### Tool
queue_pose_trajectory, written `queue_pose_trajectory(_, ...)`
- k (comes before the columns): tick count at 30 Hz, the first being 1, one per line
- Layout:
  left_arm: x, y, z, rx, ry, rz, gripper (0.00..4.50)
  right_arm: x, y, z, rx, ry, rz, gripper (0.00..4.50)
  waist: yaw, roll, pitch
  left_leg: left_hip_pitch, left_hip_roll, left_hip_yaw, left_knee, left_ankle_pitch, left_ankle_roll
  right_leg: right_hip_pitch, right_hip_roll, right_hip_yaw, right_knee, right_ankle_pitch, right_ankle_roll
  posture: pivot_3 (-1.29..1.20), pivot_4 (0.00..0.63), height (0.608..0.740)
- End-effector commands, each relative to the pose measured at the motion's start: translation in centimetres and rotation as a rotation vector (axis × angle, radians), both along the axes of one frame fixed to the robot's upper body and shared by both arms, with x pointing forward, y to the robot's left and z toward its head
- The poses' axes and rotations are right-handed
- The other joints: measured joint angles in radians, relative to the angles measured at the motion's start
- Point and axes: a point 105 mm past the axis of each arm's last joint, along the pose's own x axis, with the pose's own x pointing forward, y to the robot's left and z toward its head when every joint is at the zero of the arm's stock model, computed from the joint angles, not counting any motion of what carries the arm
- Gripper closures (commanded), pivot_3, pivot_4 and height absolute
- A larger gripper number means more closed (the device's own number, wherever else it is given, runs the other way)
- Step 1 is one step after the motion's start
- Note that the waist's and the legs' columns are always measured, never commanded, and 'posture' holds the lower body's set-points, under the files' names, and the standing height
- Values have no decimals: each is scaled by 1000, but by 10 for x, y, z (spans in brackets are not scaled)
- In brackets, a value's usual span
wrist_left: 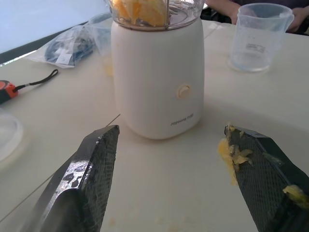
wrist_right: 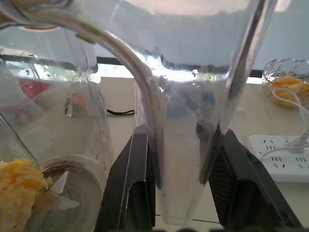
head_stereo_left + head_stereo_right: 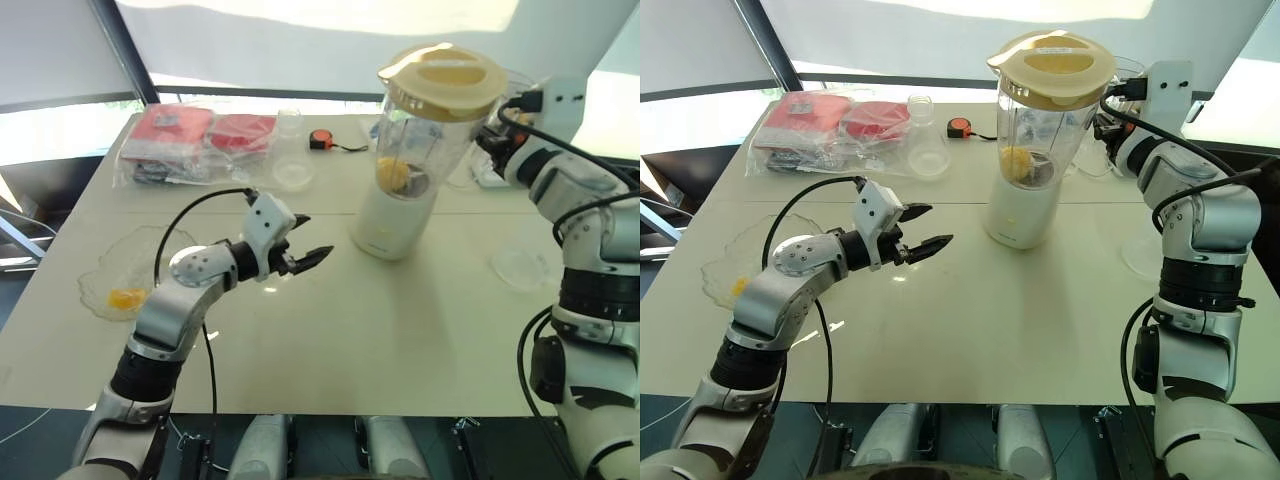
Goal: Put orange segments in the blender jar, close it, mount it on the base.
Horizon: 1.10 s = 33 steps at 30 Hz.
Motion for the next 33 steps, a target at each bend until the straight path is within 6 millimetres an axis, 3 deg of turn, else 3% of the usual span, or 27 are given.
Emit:
queue_pose_trajectory(1, 2, 4, 7, 0, -48, 25, 883, -7, 10, 2, -7, -7, -11, 3567, -2, 0, 0, 0, 0, 0, 0, 0, 0, 0, 0, 0, 0, 0, 0, 0, 150, 740)
queue_pose_trajectory(13, 6, 1, 8, -2, -56, 20, 883, -17, 1, -21, 11, 47, -124, 3567, 1, 0, -1, 0, 0, 0, 0, 0, 0, 0, 0, 0, 1, 0, 0, 0, 150, 740)
queue_pose_trajectory(28, 8, -3, 17, -85, -63, -4, 883, -12, 7, -27, -73, 85, -10, 3567, 0, -1, -2, 2, 0, -1, 0, 0, 0, 2, 0, 0, 0, 0, 0, 0, 150, 740)
queue_pose_trajectory(30, 8, -3, 17, -84, -70, 2, 845, -13, 5, -29, -91, 90, -20, 2555, 0, -2, -2, 2, 0, -1, 0, 0, 0, 3, 0, 0, 0, 0, 0, 0, 150, 740)
queue_pose_trajectory(32, 9, -2, 18, -84, -80, 15, 845, -13, 2, -32, -128, 100, -34, 1842, 0, -2, -2, 2, 0, -1, 0, 0, 0, 3, 0, 0, 0, 0, 0, 0, 150, 740)
queue_pose_trajectory(33, 10, -2, 18, -85, -84, 21, 845, -13, 0, -34, -139, 105, -41, 1212, 0, -1, -2, 2, 0, -1, 0, 0, 0, 2, 0, 0, 0, 0, 0, 0, 150, 740)
